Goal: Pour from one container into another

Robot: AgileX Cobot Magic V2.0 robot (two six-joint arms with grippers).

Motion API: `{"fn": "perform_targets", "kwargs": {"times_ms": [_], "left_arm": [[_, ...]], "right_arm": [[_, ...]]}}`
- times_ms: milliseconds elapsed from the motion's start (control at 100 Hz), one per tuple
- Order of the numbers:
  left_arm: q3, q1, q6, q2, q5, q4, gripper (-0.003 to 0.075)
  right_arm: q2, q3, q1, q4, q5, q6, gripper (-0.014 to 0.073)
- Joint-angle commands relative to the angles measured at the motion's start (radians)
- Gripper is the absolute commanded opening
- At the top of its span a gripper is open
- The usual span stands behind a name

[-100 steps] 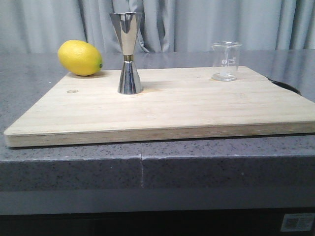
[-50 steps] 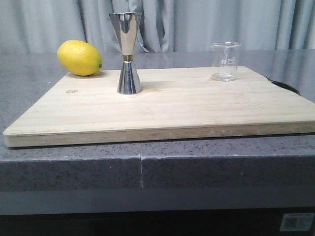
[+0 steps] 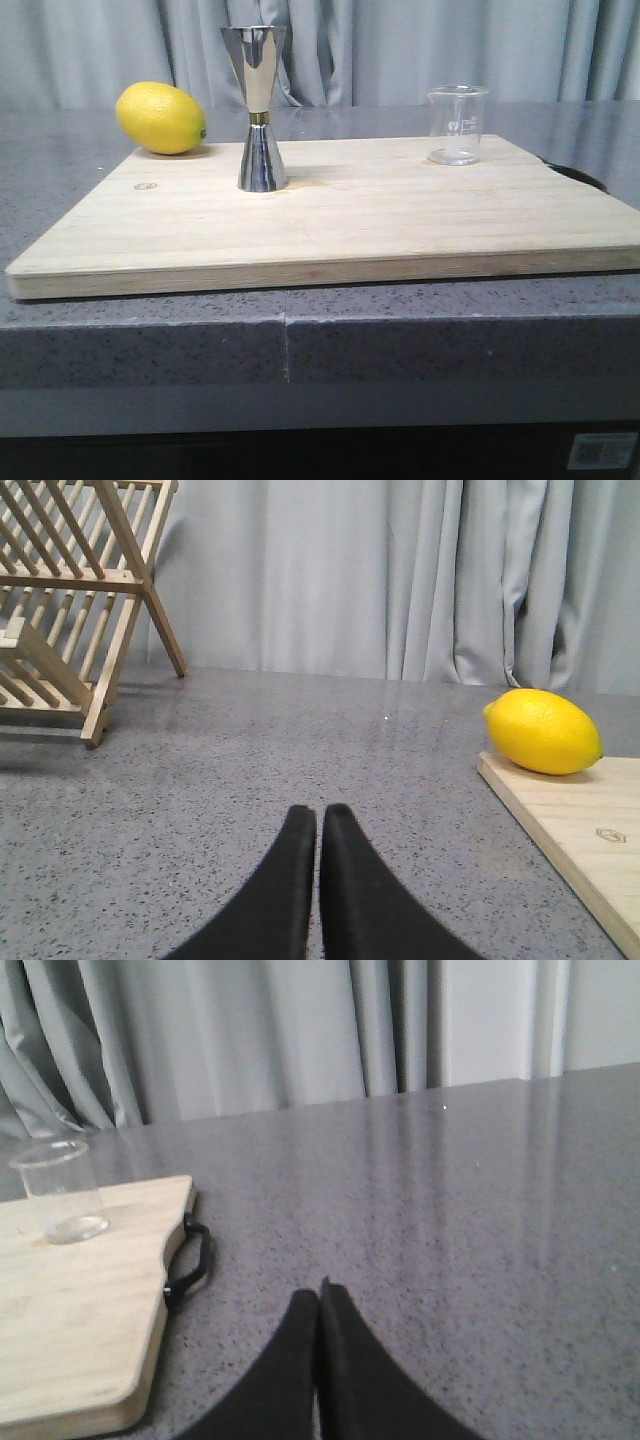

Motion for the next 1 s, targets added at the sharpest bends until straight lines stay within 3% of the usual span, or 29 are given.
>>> {"fn": "perform_targets", "kwargs": {"times_ms": [0,200,990], "left_arm": [[0.027,-0.006,-0.007,-0.020,-0.075,-0.002,-0.0019],[0.027,-0.006,-0.007,-0.020,-0.075,-0.002,-0.0019],[0.027,-0.006,-0.007,-0.020,-0.075,-0.002,-0.0019]], "right_arm": [[-0.019,0.005,0.025,0.001,-0.110,-0.012,-0.0070],[-0.019,0.005,0.105,-0.014,-0.109,-0.012,-0.0070],[-0.019,0.005,0.089,-0.024,-0.074,-0.050,-0.0070]]}}
